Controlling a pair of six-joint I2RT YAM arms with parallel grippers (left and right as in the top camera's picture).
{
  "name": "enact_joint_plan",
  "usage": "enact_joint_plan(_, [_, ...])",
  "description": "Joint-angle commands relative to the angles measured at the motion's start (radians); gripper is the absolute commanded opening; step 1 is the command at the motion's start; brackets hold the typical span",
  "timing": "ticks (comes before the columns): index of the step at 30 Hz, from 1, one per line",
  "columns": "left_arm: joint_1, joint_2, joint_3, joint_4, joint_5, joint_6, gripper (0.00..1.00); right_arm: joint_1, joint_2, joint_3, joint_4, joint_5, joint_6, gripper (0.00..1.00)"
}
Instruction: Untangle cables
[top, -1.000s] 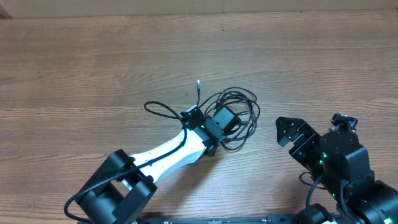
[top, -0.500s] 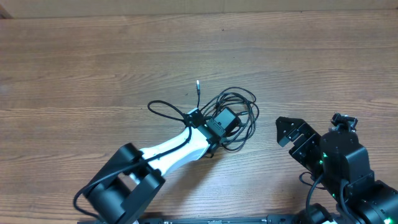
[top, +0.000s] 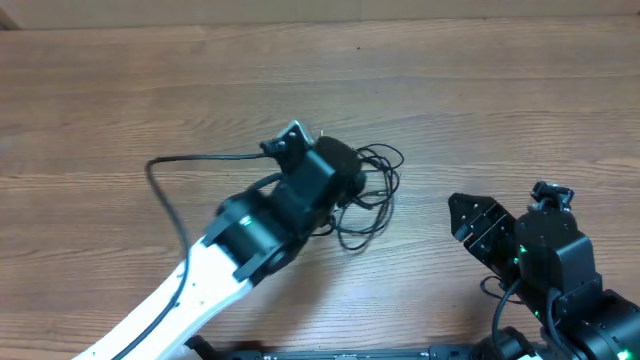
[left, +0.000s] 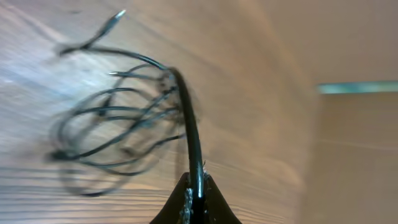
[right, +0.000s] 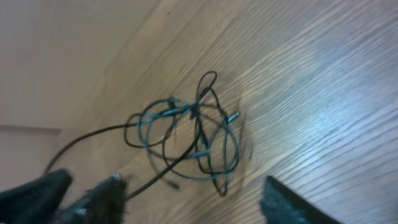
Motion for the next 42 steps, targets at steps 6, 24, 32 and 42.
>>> enact_joint_plan(6, [0.11, -0.112, 0.013, 0.053, 0.064, -0.177, 0.04, -0.004, 0.026, -0.002, 0.064, -0.195, 0.005, 0.62])
enact_joint_plan(24, [0.221, -0.13, 0.155, 0.131, 0.51, 0.815, 0.05, -0.002, 0.385, -0.002, 0.259, -0.362, -0.119, 0.96])
enact_joint_plan(32, [0.22, -0.13, 0.204, 0.1, 0.686, 0.919, 0.04, -0.001, 0.507, -0.002, 0.42, -0.453, -0.242, 1.0])
enact_joint_plan(42, [0.241, -0.133, 0.266, 0.161, 0.742, 0.921, 0.04, 0.007, 0.69, -0.002, 0.414, -0.361, -0.237, 0.85])
